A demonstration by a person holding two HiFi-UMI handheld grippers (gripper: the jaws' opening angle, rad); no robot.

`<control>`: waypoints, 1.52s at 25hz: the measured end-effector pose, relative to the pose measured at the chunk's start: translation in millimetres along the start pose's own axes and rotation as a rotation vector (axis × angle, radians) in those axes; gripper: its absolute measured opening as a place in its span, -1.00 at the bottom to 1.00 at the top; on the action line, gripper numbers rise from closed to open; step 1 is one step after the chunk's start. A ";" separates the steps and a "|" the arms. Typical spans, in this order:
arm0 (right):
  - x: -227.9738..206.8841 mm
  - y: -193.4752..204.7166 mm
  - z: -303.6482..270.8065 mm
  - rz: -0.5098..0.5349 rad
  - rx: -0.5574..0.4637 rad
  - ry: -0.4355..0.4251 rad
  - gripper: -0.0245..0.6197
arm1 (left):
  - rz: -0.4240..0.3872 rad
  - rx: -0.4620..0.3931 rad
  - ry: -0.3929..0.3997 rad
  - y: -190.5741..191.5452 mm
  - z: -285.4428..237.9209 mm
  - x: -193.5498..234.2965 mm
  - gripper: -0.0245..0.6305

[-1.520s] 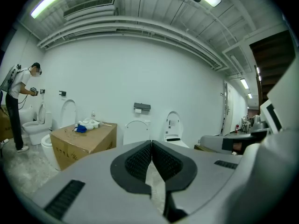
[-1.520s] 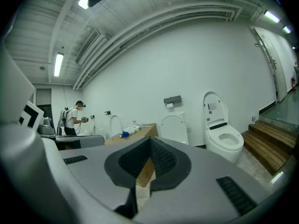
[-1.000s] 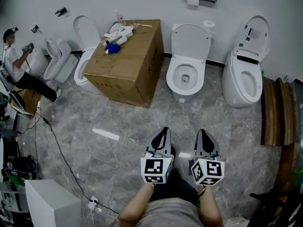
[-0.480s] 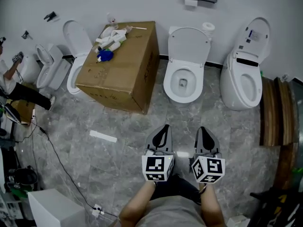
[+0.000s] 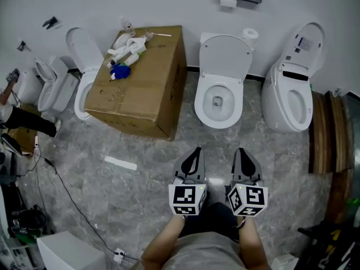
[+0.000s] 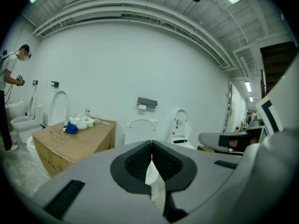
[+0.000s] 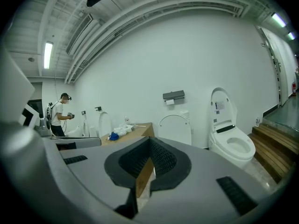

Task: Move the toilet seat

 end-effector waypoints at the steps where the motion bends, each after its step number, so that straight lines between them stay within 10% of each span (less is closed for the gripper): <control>1: 1.4 -0.1 -4.6 -0.003 0.002 0.000 -0.87 | 0.004 0.002 -0.001 0.3 -2.8 3.9 -0.87; 38: -83.1 -41.0 -167.8 -0.030 0.078 -0.041 -0.87 | 0.046 0.067 -0.077 -22.7 -168.5 29.0 -0.87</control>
Point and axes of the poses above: the fingertips, and each gripper's own axes: z backward along the fingers, x to its left, y out of its underside, the point moved 3 cm from there along z, backward along the fingers, and after that the axes turned 10 degrees about y, right-handed, at the moved point
